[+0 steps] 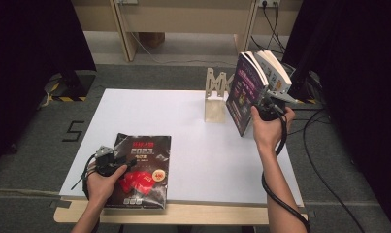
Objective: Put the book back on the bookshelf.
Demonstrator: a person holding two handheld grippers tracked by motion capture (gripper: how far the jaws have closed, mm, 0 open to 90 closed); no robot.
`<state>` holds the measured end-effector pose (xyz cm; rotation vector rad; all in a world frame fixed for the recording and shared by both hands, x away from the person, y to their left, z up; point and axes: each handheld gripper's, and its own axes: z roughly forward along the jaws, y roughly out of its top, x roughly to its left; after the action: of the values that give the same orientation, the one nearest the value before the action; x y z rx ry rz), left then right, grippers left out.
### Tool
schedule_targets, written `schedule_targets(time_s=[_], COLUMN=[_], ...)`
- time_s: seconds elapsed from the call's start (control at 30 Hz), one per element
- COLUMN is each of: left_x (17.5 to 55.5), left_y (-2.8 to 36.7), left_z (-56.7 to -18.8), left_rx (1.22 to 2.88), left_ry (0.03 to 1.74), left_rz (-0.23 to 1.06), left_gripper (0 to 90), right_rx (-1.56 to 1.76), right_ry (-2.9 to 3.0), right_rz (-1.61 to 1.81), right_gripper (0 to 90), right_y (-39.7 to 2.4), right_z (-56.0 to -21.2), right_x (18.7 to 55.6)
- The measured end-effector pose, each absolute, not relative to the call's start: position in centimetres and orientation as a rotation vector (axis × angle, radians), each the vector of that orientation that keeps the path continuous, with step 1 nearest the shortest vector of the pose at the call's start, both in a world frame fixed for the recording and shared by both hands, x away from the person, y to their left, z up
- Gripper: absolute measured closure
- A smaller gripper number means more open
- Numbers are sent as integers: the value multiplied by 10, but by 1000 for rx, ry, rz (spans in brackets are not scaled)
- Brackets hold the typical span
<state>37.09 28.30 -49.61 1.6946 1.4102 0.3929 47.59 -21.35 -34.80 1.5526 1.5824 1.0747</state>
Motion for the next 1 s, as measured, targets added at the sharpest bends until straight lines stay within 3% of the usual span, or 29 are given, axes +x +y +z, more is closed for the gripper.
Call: schedule_targets(time_s=[0.53,1.0], left_x=[375,404], left_y=[292,317], left_z=[-488,-479], left_rx=[1691,1724], left_ry=[1444,1569], left_rz=[425,506], left_gripper=[494,548], right_rx=[1562,1583], right_ry=[1612,1659], right_rz=[1088,1081], right_gripper=[581,577], right_y=[-217,-221], right_z=[-366,-388], right_x=[448,419])
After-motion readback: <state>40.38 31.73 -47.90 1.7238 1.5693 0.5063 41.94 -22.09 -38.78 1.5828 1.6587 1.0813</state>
